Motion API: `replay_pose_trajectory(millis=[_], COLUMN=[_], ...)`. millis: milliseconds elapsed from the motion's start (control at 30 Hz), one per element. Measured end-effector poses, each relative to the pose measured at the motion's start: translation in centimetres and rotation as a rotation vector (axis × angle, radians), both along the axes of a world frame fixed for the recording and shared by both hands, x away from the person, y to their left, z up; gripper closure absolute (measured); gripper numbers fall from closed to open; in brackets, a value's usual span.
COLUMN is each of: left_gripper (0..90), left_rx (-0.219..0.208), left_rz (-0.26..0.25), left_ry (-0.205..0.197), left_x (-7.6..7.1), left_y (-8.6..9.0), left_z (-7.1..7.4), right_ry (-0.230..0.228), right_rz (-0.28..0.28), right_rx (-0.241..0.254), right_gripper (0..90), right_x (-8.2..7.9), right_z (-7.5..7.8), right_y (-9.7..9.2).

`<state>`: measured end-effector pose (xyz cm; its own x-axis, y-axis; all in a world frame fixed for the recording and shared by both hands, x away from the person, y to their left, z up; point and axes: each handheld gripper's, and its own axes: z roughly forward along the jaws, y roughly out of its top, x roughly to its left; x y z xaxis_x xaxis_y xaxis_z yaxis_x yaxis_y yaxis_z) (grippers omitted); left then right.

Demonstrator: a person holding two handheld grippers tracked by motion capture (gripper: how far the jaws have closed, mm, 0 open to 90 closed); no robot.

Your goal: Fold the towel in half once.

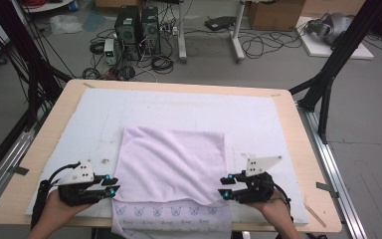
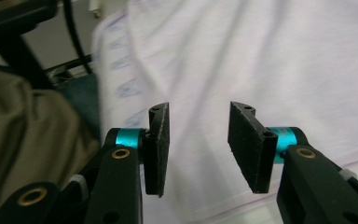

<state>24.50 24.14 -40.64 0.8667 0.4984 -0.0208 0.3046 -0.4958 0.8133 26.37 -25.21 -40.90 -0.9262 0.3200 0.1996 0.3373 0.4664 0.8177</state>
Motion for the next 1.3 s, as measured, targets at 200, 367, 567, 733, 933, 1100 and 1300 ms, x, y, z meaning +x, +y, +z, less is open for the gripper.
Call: replay_pose_trajectory(millis=[200, 367, 567, 733, 933, 1100, 1300], left_gripper=[63.7, 59.8, 54.4, 39.6, 62.0, 84.7, 85.6], left_rx=[-0.015, -0.003, 0.010, 0.020, 0.040, 0.054, 0.076], left_rz=[0.102, 0.191, 0.310, 0.418, 0.353, 0.344, 0.375], left_ry=[-0.013, 0.027, 0.069, 0.127, 0.128, 0.106, 0.049], left_x=[5.2, 9.5, 14.6, 17.6, 18.0, 18.0, 19.4], left_y=[-0.3, -0.7, -0.9, -0.5, -1.2, -1.7, -1.8], left_z=[0.6, 0.4, -0.4, -2.3, -3.5, -3.4, -0.7], right_ry=[-0.022, -0.044, -0.040, 0.009, 0.033, 0.029, -0.027], right_rz=[-0.150, -0.204, -0.267, -0.336, -0.333, -0.278, -0.341], right_rx=[-0.055, -0.102, -0.168, -0.222, -0.208, -0.198, -0.238], right_gripper=[51.7, 48.9, 43.8, 37.1, 53.1, 83.0, 85.7], right_x=[5.1, 8.6, 13.6, 16.5, 17.6, 17.8, 18.8], right_z=[0.5, 0.7, 0.2, -2.2, -3.3, -3.1, -0.1], right_y=[-0.2, 0.3, 1.0, 0.9, 1.1, 1.7, 1.8])
